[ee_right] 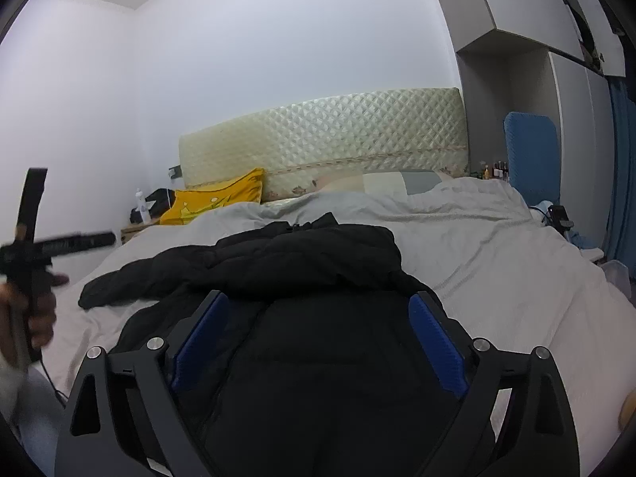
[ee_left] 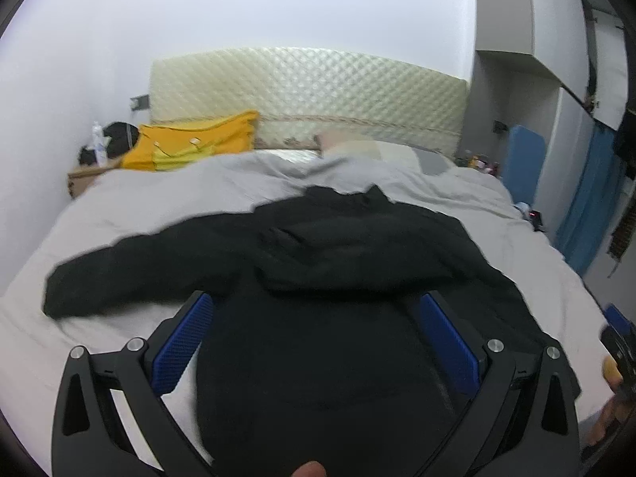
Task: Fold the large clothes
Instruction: 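Release the sleeve on the jacket and move the left gripper to the other sleeve, then grasp the other sleeve cuff with the left gripper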
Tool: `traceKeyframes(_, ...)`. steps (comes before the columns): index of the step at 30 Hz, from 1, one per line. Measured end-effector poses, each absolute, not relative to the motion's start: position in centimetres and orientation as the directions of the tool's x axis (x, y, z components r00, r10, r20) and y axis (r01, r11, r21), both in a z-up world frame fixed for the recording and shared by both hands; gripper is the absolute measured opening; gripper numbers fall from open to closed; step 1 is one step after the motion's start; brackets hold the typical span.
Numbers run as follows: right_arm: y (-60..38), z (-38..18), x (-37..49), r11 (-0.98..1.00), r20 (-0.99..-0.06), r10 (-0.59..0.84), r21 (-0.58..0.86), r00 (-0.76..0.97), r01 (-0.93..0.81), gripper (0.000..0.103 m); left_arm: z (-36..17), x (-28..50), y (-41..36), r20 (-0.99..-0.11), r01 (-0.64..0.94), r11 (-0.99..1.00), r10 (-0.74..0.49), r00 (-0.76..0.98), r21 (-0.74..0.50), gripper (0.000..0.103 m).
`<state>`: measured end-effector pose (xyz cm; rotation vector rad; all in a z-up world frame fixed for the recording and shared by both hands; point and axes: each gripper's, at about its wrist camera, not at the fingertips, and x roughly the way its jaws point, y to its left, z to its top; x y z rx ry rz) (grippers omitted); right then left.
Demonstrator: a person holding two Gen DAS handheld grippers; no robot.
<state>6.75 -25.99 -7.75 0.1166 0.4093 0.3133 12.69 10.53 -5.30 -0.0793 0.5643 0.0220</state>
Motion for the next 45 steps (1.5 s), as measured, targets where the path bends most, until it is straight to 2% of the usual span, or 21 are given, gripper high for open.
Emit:
traceKeyframes(3, -26.3, -7.9, 6.5, 0.947, -0.365, 0.316, 0.182, 0.876, -0.266, 0.094, -4.1, 13.1, 13.6, -0.523, -0.077, 0.993, 0.017, 0.852, -0.093, 0.103)
traceKeyframes(6, -26.5, -7.9, 6.5, 0.952, -0.355, 0.299, 0.178, 0.885, -0.25, 0.103, -3.7, 13.7, 16.9, -0.541, -0.124, 0.984, 0.037, 0.84, -0.125, 0.103)
traceKeyframes(11, -26.6, -8.3, 6.8, 0.956, -0.358, 0.285, 0.178, 0.889, -0.235, 0.103, -4.6, 14.6, 22.5, -0.582, -0.22, 0.966, 0.1, 0.807, -0.138, 0.103)
traceKeyframes(15, -26.7, -8.7, 7.2, 0.955, -0.373, 0.282, 0.192, 0.884, -0.224, 0.103, -6.0, 14.9, 26.9, -0.58, -0.253, 0.948, 0.098, 0.809, -0.192, 0.103)
traceKeyframes(20, -27.0, -9.1, 8.1, 0.964, -0.395, 0.249, 0.187, 0.884, -0.187, 0.103, -10.9, 16.8, 32.9, -0.682, -0.332, 0.91, 0.079, 0.727, -0.248, 0.103)
traceKeyframes(22, -27.1, -9.3, 8.2, 0.967, -0.403, 0.238, 0.185, 0.884, -0.176, 0.103, -13.1, 17.0, 35.4, -0.704, -0.378, 0.871, 0.052, 0.708, -0.316, 0.103)
traceKeyframes(27, -26.6, -9.9, 9.0, 0.968, -0.435, 0.233, 0.188, 0.87, -0.166, 0.103, -18.3, 16.5, 41.5, -0.695, -0.462, 0.728, -0.027, 0.719, -0.507, 0.103)
traceKeyframes(31, -26.1, -10.4, 9.8, 0.969, -0.463, 0.228, 0.197, 0.857, -0.152, 0.103, -22.5, 16.4, 45.4, -0.641, -0.484, 0.574, -0.095, 0.762, -0.66, 0.103)
traceKeyframes(36, -24.4, -11.4, 10.7, 0.969, -0.495, 0.218, 0.212, 0.841, -0.126, 0.103, -26.4, 17.0, 49.7, -0.637, -0.547, 0.445, -0.071, 0.767, -0.709, 0.102)
traceKeyframes(41, -22.5, -12.1, 11.8, 0.966, -0.513, 0.23, 0.223, 0.827, -0.131, 0.103, -27.7, 18.2, 52.2, -0.572, -0.514, 0.367, -0.065, 0.818, -0.775, 0.097)
traceKeyframes(44, -21.8, -12.6, 12.5, 0.961, -0.522, 0.238, 0.246, 0.819, -0.122, 0.103, -26.9, 19.0, 53.0, -0.573, -0.518, 0.391, -0.03, 0.819, -0.761, 0.082)
traceKeyframes(45, -21.6, -12.7, 12.6, 0.962, -0.523, 0.235, 0.247, 0.819, -0.119, 0.103, -27.0, 19.3, 53.9, -0.57, -0.517, 0.389, -0.026, 0.822, -0.763, 0.072)
